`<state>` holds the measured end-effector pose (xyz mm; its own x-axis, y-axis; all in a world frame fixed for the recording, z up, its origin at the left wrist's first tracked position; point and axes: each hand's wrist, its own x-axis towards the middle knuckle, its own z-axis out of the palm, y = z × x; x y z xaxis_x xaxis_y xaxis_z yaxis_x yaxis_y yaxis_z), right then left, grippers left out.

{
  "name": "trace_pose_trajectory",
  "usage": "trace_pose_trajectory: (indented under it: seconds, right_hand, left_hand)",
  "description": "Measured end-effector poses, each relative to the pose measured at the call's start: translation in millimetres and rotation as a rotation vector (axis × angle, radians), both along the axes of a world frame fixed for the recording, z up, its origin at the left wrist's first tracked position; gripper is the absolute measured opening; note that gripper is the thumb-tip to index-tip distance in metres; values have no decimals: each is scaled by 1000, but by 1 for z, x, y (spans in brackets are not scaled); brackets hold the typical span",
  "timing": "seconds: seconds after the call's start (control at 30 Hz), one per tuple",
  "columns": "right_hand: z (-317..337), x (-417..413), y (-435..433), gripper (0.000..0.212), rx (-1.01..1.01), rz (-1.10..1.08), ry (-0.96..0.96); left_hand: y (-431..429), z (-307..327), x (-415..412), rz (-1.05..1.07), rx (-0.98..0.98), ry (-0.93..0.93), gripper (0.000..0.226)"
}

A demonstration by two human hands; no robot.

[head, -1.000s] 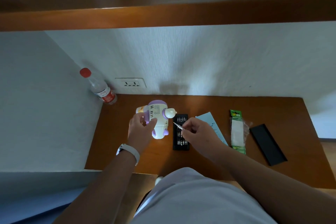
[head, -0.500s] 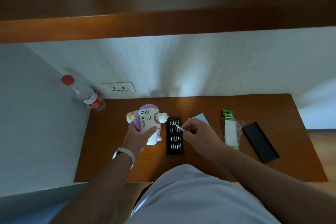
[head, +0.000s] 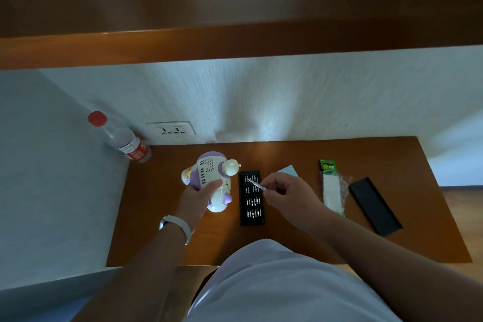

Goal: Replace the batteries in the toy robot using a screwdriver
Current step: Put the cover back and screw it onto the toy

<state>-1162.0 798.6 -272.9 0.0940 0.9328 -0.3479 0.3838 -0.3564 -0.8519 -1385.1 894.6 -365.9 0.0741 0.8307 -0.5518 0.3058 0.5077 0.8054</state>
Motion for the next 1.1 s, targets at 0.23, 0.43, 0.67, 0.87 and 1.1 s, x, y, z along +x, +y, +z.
trace_pose_trajectory:
  seconds: [0.23, 0.43, 0.67, 0.87, 1.1]
  right_hand:
    - [25, 2, -7, 15, 68, 37, 28]
    - [58, 4, -13, 16, 197, 106, -3]
    - [96, 5, -24, 21, 301, 147, -130]
    - [113, -1, -35, 10, 374, 156, -195]
    - [117, -7, -45, 7, 424, 129, -240]
  left_hand:
    - [-16, 44, 1, 53, 103, -165, 19]
    - [-31, 88, 2, -9, 212, -247, 17]
    - [-55, 137, 3, -39, 319, -344, 36]
    - [-67, 154, 4, -72, 367, -353, 37]
    - [-77, 159, 3, -114, 417, -358, 36]
